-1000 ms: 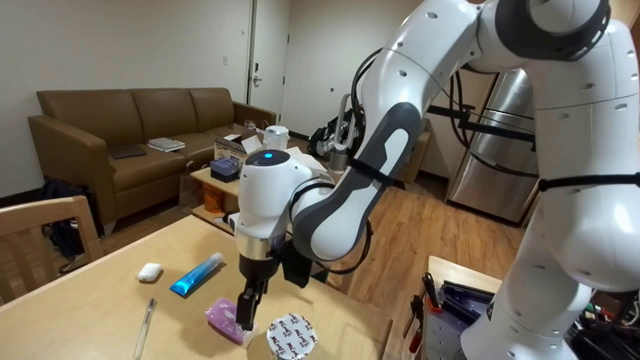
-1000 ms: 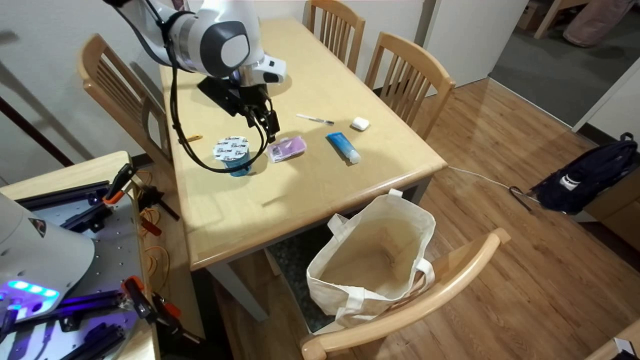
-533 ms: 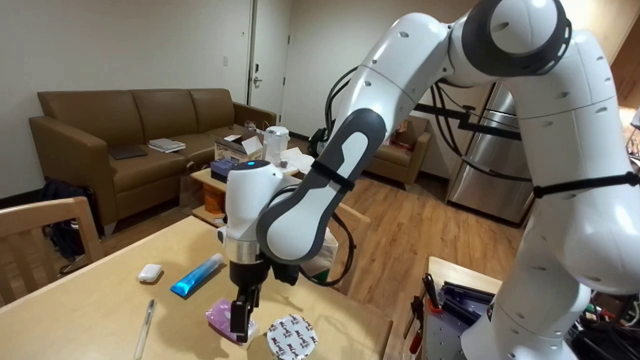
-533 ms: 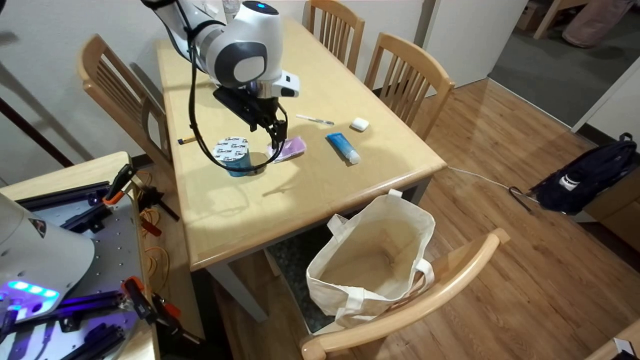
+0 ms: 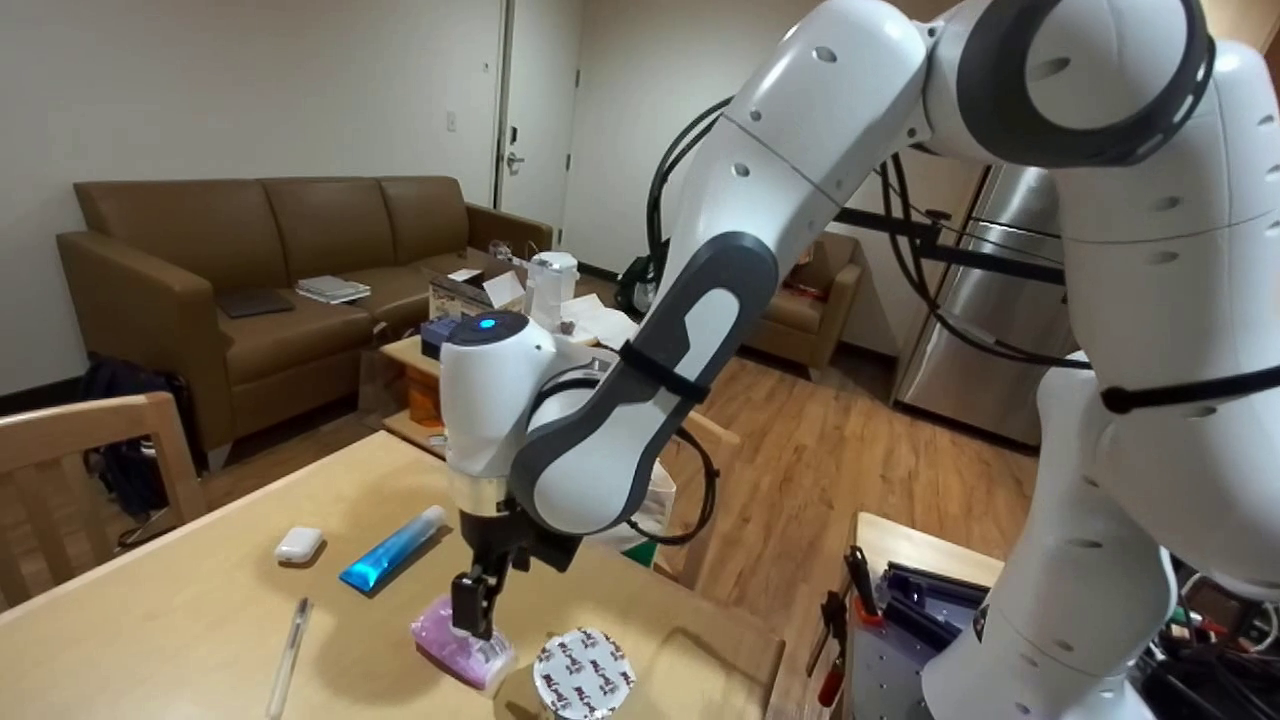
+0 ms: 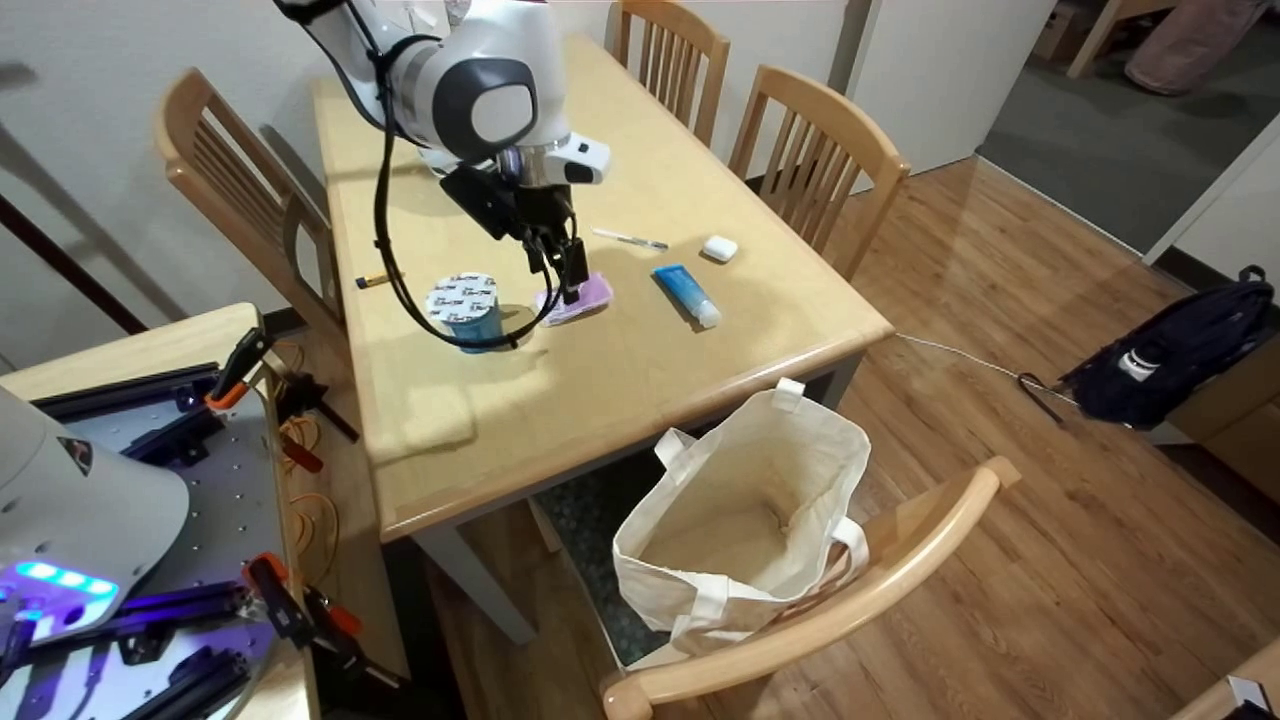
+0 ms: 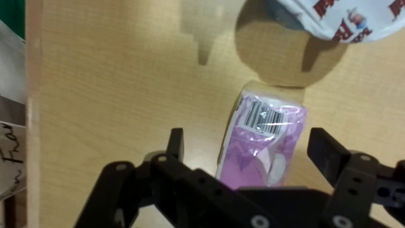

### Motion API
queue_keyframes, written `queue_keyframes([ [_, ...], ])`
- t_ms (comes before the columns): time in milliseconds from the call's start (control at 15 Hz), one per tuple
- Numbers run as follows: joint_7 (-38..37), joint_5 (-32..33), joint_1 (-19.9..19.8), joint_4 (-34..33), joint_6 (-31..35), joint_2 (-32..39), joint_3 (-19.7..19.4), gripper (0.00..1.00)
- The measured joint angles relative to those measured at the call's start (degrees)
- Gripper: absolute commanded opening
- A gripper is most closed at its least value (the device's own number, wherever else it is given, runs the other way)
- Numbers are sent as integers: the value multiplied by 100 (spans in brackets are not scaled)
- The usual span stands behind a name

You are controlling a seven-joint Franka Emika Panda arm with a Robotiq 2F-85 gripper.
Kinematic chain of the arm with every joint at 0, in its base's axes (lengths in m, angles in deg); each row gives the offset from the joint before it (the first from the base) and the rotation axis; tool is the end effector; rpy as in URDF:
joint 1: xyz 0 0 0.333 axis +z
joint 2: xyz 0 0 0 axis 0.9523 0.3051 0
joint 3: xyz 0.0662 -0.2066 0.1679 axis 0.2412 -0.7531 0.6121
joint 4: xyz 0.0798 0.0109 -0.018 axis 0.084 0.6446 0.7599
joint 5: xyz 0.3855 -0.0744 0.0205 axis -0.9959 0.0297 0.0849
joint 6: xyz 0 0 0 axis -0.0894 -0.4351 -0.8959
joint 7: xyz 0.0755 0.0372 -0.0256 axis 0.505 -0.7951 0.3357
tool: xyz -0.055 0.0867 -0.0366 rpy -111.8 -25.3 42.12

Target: Put the purple packet in the bag

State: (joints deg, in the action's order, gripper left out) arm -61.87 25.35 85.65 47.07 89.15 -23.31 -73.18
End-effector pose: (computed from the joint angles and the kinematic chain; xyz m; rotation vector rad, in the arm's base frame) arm 0.5100 0.1333 0.1085 3.0321 0.1820 -0.0814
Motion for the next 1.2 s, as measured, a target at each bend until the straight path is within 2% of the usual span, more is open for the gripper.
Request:
queue_keyframes([
  [133, -695, 103, 440, -95, -235, 6, -339, 100],
  [333, -893, 88, 559, -157, -337, 36, -336, 100],
  [600, -672, 11, 415, -147, -337, 157, -260, 100],
  [867, -136, -312, 80, -139, -272, 321, -35, 100],
  [1200, 547, -1060, -448, -117, 339, 458, 465, 100],
])
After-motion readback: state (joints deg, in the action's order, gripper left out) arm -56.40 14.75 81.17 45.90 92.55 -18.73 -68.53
